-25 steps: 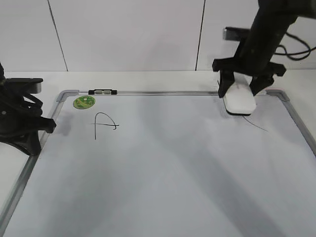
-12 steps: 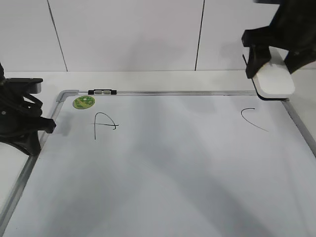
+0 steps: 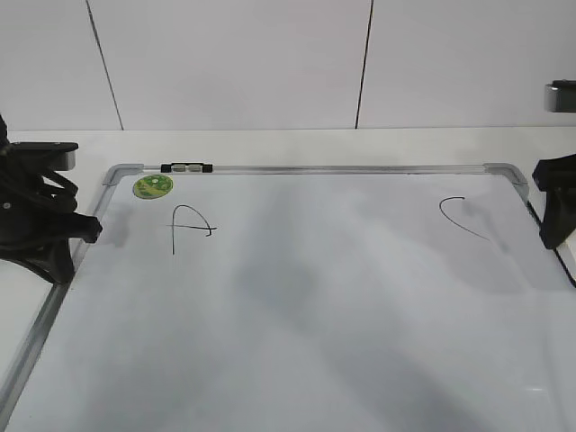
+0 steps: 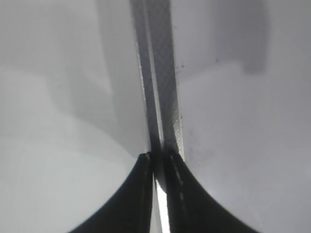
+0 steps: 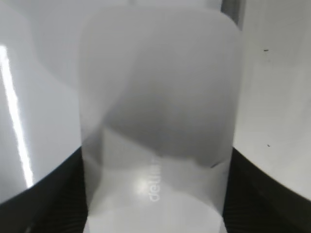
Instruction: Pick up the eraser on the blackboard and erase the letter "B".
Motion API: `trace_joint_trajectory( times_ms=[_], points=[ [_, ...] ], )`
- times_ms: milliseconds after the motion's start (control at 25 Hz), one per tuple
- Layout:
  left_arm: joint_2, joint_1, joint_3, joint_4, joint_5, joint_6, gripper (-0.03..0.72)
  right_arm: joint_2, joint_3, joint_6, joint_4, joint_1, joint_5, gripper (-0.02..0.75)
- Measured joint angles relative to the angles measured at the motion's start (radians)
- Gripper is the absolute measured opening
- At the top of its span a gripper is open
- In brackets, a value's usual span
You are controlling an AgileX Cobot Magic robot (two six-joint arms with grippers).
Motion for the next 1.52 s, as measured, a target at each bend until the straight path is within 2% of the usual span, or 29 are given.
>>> trace_joint_trajectory(
  times_ms=[160, 360, 920, 1520],
  points=[
    [0.000, 0.000, 0.000, -0.004, 0.000, 0.000, 0.041, -0.002, 0.034, -0.053, 0.007, -0.069, -0.082, 0.537],
    [0.000, 0.000, 0.000, -0.005, 0.000, 0.006, 0.042, 0.033, 0.036, -0.163, 0.093, -0.116, -0.131, 0.537],
    [0.000, 0.000, 0.000, -0.008, 0.000, 0.006, 0.042, 0.176, 0.034, -0.219, 0.114, -0.120, -0.173, 0.537],
    [0.000, 0.000, 0.000, -0.008, 0.000, 0.006, 0.041, 0.184, 0.033, -0.221, 0.108, -0.120, -0.194, 0.537]
  ],
)
